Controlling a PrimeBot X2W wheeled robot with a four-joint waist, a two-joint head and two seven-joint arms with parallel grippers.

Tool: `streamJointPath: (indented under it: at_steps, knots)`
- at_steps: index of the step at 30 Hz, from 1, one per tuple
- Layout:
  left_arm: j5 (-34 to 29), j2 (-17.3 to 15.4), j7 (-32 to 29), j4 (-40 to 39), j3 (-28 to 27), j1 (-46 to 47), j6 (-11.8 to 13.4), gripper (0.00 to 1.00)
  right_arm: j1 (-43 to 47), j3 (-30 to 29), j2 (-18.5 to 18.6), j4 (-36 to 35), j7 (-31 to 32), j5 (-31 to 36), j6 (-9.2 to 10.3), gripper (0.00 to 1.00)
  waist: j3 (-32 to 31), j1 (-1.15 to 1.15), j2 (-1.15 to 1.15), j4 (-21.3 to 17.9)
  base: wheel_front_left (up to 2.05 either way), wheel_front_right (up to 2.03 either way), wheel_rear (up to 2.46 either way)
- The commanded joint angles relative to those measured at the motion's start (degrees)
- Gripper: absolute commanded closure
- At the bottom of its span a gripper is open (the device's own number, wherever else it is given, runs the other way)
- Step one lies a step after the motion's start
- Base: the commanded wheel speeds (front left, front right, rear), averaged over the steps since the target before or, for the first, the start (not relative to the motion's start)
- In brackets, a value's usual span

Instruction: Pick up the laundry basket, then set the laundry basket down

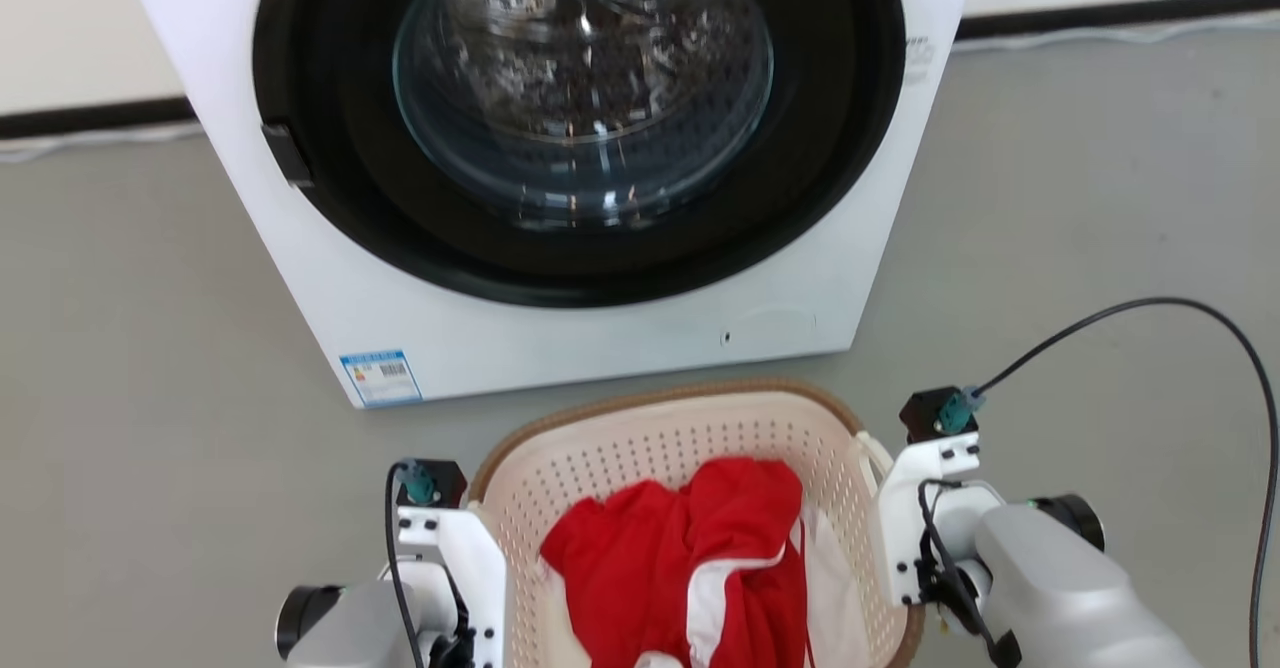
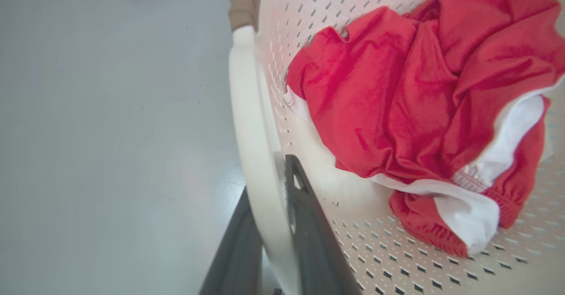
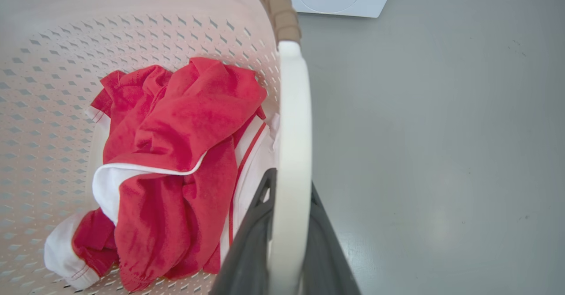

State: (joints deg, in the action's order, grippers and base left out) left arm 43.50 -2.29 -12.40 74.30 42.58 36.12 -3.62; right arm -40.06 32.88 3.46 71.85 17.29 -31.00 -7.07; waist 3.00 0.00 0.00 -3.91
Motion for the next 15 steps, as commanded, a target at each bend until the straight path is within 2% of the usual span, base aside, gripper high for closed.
streamJointPath:
  at_steps: [1, 15]
  knots:
    - [0.39, -1.3, -0.47, -0.36, -0.62, -0.37, -0.86, 1.0, -0.46, 1.12, -0.58, -1.28, -0.05, -0.51, -0.42, 1.0, -1.62, 0.0, 0.0, 0.2, 0.0, 0.0, 0.0]
    - [1.11, -1.67, -3.45, -0.35, 0.3, -2.17, -1.58, 1.0, 0.53, 4.51, -0.58, -2.2, 2.76, -3.6, -0.42, 1.0, -5.06, 0.0, 0.0, 0.32, 0.0, 0.0, 0.0]
